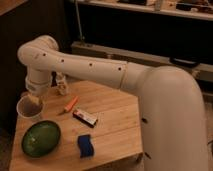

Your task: Place the ceramic cup in the ceramic bowl

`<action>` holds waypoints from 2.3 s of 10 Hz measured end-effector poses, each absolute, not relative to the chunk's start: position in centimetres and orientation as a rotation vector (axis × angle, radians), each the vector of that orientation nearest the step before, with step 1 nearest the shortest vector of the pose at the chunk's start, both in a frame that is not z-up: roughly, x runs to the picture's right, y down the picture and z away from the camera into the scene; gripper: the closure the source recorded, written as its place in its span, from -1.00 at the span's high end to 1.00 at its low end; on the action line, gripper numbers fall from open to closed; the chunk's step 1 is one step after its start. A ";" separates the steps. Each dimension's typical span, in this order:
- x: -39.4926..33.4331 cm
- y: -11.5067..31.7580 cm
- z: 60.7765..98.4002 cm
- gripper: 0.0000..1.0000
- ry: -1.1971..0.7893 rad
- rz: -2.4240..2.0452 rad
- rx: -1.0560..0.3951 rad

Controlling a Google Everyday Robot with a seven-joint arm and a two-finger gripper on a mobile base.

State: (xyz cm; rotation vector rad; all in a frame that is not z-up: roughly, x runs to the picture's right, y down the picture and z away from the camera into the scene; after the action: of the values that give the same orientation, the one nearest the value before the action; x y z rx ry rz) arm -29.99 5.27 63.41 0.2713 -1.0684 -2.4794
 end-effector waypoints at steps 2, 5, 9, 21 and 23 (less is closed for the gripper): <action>-31.4 7.1 64.3 -1.00 -1.078 -2.516 0.202; -32.5 8.3 66.2 -1.00 -1.092 -2.534 0.138; -33.2 11.6 70.1 -1.00 -1.189 -2.501 0.110; -32.7 14.9 73.4 0.58 -1.260 -2.523 -0.009; -32.6 15.3 73.7 0.60 -1.278 -2.517 -0.019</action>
State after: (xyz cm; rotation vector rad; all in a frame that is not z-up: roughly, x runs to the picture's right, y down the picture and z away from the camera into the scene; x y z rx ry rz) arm -32.60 15.30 73.68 -0.0190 -1.2783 -2.5170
